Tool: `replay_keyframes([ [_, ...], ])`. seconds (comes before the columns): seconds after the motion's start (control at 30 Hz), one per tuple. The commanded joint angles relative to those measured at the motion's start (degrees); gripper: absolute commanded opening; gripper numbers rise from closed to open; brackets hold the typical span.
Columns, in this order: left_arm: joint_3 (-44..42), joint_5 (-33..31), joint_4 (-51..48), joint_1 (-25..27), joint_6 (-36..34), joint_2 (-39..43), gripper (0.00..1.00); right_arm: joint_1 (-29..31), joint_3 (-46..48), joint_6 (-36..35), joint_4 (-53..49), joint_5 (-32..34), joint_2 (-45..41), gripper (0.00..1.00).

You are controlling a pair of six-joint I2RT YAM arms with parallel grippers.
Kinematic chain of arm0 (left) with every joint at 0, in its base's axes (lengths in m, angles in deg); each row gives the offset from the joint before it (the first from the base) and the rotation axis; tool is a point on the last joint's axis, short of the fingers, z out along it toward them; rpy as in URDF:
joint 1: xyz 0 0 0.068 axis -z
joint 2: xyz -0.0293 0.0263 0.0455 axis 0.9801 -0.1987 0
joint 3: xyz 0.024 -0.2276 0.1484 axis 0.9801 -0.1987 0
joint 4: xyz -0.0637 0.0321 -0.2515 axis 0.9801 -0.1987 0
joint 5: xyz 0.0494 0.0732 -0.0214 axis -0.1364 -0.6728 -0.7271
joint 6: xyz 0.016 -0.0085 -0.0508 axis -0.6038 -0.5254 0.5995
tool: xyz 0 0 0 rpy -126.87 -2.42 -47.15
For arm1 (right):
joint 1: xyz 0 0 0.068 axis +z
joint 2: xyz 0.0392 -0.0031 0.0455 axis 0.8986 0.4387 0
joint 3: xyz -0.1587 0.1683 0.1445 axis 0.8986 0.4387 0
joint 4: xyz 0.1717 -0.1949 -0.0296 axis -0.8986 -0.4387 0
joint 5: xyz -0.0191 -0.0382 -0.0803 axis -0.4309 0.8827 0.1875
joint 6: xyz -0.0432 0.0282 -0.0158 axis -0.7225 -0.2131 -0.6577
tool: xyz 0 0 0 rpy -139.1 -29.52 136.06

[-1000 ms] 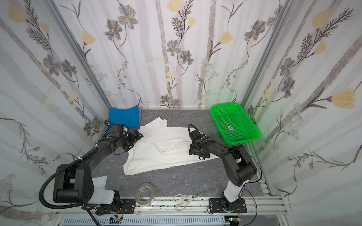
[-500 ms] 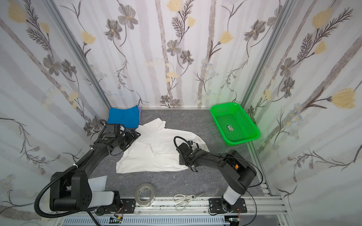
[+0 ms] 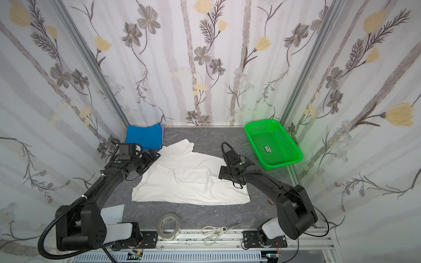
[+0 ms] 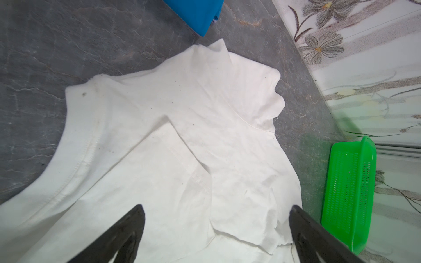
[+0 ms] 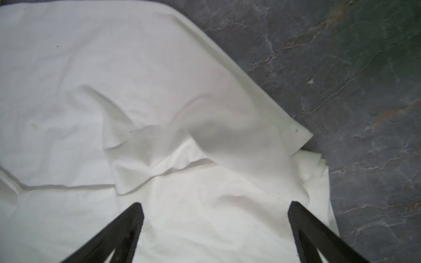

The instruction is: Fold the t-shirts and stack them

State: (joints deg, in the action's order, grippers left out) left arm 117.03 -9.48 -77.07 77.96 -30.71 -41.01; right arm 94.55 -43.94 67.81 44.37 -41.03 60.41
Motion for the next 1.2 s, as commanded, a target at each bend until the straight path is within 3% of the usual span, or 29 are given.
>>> replay_keyframes([
  [0.0,0.55,-0.13,-0.43,-0.12,-0.44,0.25,1.00,-4.06,-1.54,-3.65,2.96,-1.19,3.68,0.98],
  [0.1,0.88,-0.06,-1.04,-0.21,-0.85,0.34,1.00,-7.52,-2.51,-3.64,4.92,-0.39,7.76,0.90],
  [0.23,1.50,-0.02,-1.53,-0.69,-1.26,0.09,1.00,-11.74,-2.72,-3.48,9.04,-2.16,11.32,0.64],
  [0.33,2.25,0.09,-1.90,-0.91,-1.61,-0.48,1.00,-13.29,-2.94,-3.72,10.96,-4.23,12.86,0.53],
  [0.47,2.66,0.18,-2.00,-1.32,-1.83,-1.25,1.00,-12.92,-3.94,-5.65,13.44,-10.71,14.65,0.50],
  [0.63,2.60,0.32,-1.37,-1.27,-1.49,-1.73,1.00,-11.92,-6.56,-6.71,14.22,-14.26,18.90,0.50],
  [0.7,2.58,0.31,-1.42,-1.32,-1.55,-1.79,1.00,-11.48,-7.22,-6.74,15.18,-15.21,20.17,0.42],
  [0.8,2.55,0.09,-1.99,-1.35,-1.82,-1.42,1.00,-11.08,-9.23,-6.84,14.82,-15.89,21.69,0.18],
  [0.9,2.58,-0.08,-2.31,-1.61,-2.08,-0.91,1.00,-9.81,-11.74,-6.86,13.34,-11.87,20.57,0.05],
  [1.17,2.14,-0.23,-2.74,-1.97,-2.10,0.36,1.00,1.30,-20.01,-8.38,2.66,7.35,16.85,0.04],
])
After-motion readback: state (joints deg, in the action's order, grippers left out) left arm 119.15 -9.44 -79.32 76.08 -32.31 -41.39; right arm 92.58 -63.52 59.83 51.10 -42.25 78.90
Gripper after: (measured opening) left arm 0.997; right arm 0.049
